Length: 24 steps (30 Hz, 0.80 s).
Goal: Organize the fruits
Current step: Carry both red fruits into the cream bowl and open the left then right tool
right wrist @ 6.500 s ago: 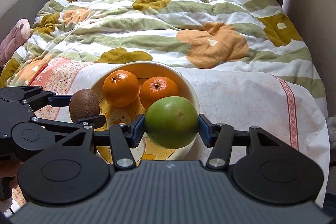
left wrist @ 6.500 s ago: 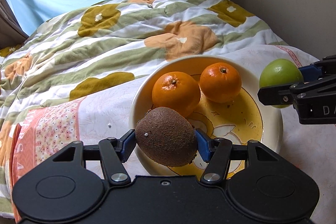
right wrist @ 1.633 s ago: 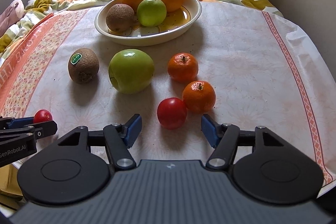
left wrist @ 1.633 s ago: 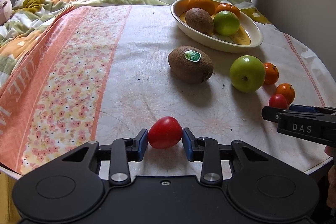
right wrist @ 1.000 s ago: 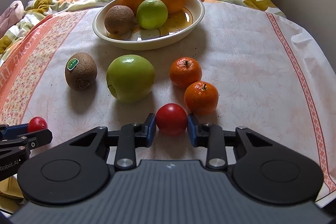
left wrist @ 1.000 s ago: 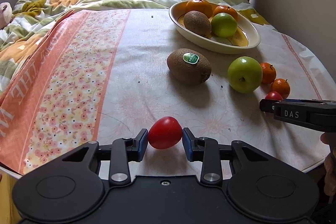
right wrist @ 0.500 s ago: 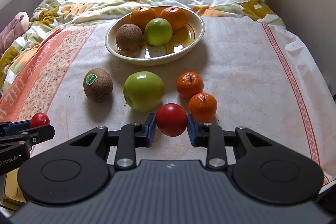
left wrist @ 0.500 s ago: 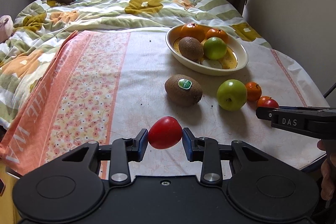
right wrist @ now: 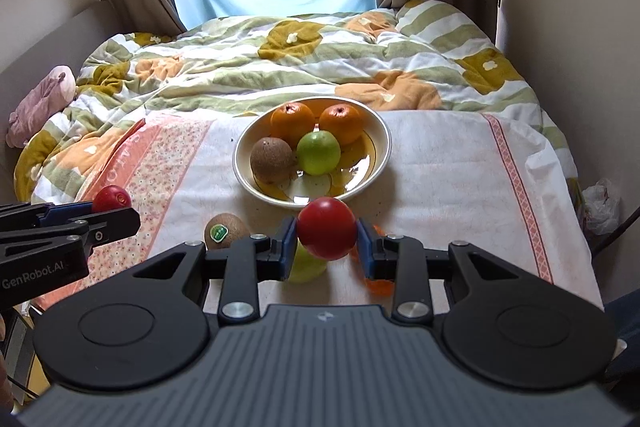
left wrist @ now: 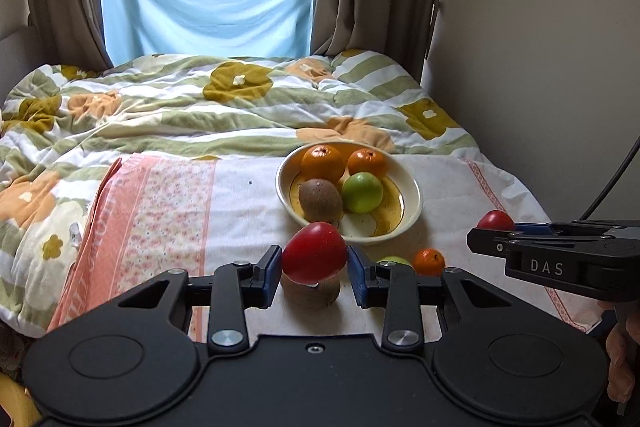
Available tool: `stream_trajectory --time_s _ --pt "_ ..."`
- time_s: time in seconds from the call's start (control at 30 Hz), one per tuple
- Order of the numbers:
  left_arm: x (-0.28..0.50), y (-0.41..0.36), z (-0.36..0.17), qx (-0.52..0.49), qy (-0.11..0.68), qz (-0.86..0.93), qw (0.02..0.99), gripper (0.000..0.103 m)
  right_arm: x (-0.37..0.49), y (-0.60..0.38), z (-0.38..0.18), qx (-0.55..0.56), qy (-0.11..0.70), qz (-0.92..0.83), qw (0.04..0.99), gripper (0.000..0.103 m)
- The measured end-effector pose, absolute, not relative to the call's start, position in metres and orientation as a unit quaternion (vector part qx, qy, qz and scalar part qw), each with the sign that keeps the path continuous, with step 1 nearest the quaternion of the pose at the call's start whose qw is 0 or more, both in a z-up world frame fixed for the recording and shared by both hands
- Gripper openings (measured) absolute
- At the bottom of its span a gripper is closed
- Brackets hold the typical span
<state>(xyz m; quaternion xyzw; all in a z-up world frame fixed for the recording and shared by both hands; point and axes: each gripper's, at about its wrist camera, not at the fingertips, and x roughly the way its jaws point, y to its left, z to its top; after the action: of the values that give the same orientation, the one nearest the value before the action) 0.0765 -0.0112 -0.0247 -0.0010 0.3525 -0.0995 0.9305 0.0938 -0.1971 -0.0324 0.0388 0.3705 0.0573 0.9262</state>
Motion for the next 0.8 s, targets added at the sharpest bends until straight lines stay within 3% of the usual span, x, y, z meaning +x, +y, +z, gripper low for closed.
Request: stream_trajectory --time_s 0.37,0.8 --pt "0.136 -0.049 -0.015 0.010 0.342 -0.115 0.932 0.039 0.161 -0.232 -0.015 0.050 0.363 0.060 0.928 0.047" --pt "0.213 -0.103 -0.075 0.052 0.397 -0.120 0.908 0.039 0.259 -0.262 -0.050 0.043 0.407 0.085 0.908 0.047"
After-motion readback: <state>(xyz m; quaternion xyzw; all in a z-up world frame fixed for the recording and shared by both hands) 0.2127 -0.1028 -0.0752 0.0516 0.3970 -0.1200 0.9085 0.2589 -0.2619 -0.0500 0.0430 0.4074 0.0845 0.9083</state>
